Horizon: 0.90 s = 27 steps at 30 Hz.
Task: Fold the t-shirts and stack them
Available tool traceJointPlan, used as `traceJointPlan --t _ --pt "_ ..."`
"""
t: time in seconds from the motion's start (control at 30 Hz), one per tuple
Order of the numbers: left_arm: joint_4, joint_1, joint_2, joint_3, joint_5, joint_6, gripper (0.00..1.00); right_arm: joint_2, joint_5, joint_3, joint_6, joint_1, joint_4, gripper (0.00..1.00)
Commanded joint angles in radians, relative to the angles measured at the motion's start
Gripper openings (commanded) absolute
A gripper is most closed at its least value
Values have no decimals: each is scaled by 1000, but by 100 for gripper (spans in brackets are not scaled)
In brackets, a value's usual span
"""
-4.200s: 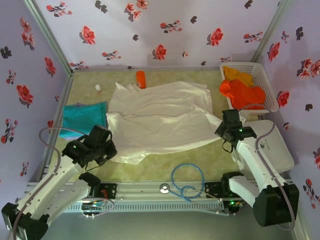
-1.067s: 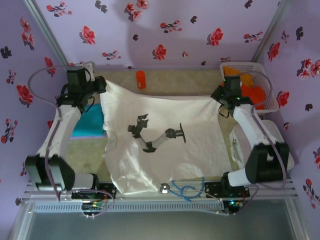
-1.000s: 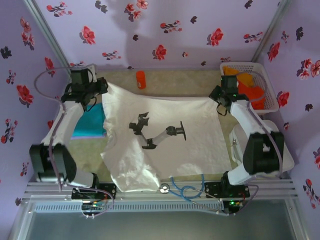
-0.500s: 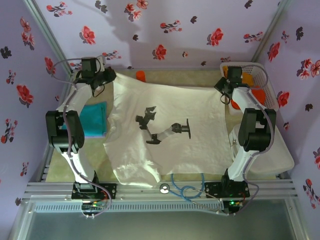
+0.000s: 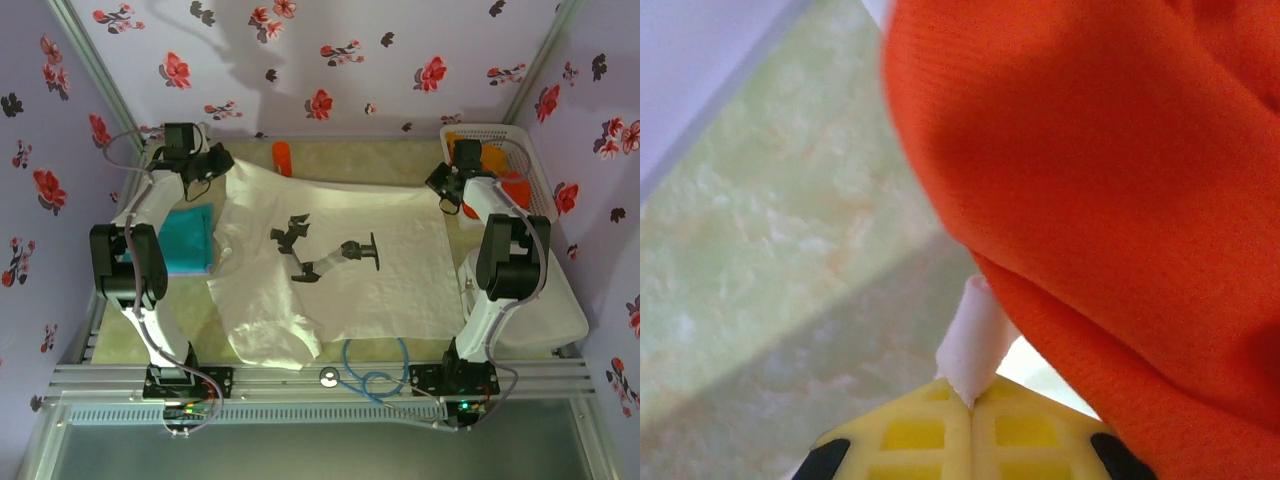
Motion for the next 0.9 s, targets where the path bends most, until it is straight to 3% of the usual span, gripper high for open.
traceJointPlan --t 0.0,0.33,0.87 --pt "-70 -9 -97 -45 30 -81 0 -61 3 -27 -7 -7 -106 0" --pt "-216 -31 -260 -145 32 -139 0 -134 14 -99 -21 -7 -170 0" --pt "-191 -35 -413 -354 73 -230 0 -166 53 -168 -45 -8 -217 0"
